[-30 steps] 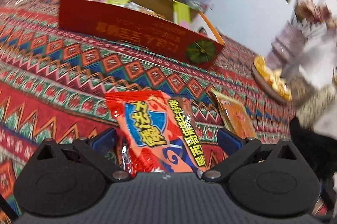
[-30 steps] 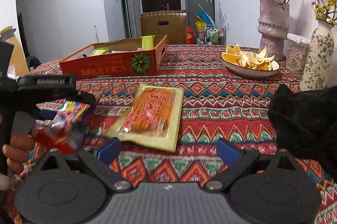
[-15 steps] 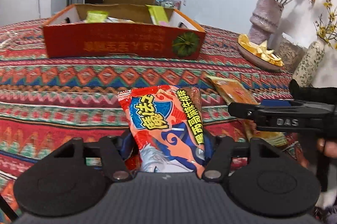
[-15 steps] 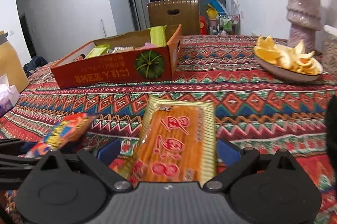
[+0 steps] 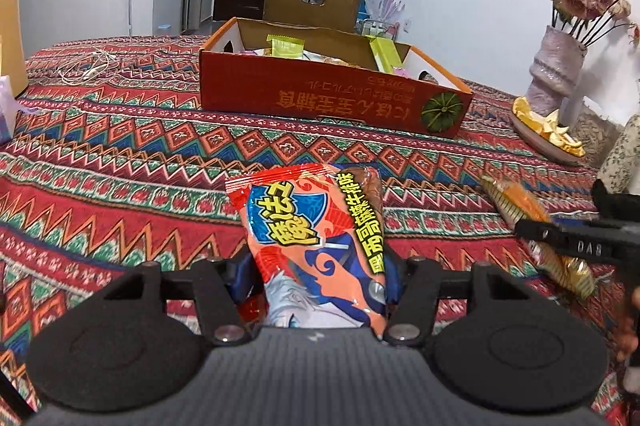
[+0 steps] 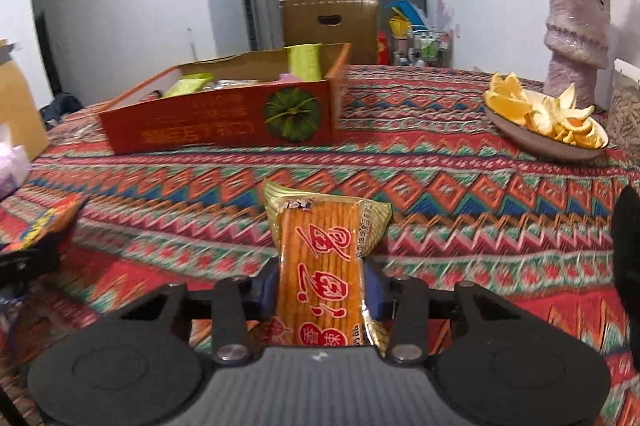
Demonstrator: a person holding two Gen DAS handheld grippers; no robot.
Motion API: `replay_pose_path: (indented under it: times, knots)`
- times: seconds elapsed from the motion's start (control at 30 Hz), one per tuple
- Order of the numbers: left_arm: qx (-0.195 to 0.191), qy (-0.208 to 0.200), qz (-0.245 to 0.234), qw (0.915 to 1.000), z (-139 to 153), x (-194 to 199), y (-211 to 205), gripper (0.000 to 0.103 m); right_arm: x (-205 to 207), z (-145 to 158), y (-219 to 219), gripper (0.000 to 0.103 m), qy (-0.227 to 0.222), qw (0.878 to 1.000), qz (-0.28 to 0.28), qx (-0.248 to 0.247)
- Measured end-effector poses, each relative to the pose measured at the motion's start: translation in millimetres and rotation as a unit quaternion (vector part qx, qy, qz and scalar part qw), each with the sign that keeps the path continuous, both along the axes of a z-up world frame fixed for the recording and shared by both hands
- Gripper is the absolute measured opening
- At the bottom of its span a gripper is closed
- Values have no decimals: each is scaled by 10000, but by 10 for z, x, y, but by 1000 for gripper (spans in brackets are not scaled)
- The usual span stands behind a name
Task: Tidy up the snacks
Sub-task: 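Grasp the orange stick-snack packet with the right tool while the left grasps a red-blue chip bag, then lift both held packets and carry them over the cardboard box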
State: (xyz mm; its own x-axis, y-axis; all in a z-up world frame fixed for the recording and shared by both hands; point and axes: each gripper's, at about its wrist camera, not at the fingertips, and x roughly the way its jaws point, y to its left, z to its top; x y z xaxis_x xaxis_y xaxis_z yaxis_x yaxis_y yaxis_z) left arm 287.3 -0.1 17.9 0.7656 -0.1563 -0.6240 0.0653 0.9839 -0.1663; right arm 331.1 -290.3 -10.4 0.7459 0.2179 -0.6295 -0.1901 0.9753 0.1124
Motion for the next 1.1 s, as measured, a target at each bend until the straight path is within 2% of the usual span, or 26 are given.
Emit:
replay_pose_path:
  times: [0.33, 0.53, 0.8, 1.1]
  knots:
    - [-200, -276, -300, 9990, 188, -615, 26, 60, -946, 256, 370, 41, -356, 9988, 317, 121]
    - [-231, -555, -337, 9976, 327, -959, 60, 60, -1287, 425, 527, 41, -611, 9970, 461, 114]
    - [-239, -736, -304, 9965, 417, -1121, 66, 60, -1427, 528, 549, 41, -723, 9962, 473, 69]
    - [-189, -792, -296, 9962, 463, -1004, 63, 60, -1348, 575, 541, 41, -815, 9955, 480, 90]
